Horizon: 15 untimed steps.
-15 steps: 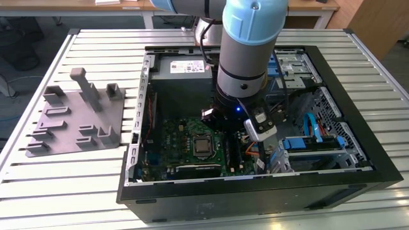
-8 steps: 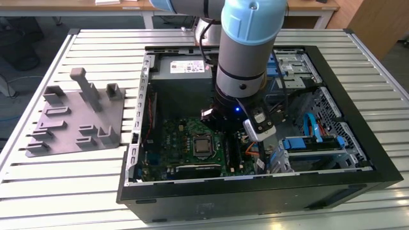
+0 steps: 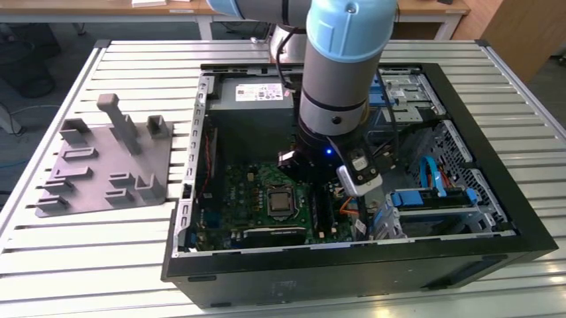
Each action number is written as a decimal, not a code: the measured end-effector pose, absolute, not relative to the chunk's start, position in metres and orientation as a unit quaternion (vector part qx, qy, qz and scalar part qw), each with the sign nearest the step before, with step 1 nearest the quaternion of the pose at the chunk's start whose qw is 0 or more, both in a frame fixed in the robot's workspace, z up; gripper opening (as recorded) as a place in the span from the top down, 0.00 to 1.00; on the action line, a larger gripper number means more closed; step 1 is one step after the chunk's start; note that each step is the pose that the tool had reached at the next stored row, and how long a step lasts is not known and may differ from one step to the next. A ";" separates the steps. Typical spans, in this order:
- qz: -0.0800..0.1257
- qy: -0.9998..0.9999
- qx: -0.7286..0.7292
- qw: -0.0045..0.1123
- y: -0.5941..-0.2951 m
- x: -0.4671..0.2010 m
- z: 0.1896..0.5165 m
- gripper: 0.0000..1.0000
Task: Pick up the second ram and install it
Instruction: 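Insert the second ram into the second slot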
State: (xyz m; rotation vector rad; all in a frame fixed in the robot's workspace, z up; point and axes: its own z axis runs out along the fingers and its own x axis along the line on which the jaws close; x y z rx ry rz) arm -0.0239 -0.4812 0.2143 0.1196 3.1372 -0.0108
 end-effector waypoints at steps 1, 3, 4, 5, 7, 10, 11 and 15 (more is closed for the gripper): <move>-0.003 0.999 0.039 0.001 -0.481 -0.024 0.214 0.86; -0.003 0.999 0.043 0.001 -0.481 -0.023 0.214 0.86; -0.003 0.999 0.045 0.001 -0.481 -0.023 0.214 0.86; -0.003 0.999 0.046 0.001 -0.481 -0.023 0.214 0.86; -0.004 0.999 0.047 0.001 -0.481 -0.023 0.214 0.86; -0.007 0.999 0.047 0.001 -0.481 -0.023 0.214 0.86; -0.008 0.999 0.047 0.001 -0.481 -0.023 0.214 0.86; -0.009 0.999 0.046 0.001 -0.482 -0.023 0.214 0.86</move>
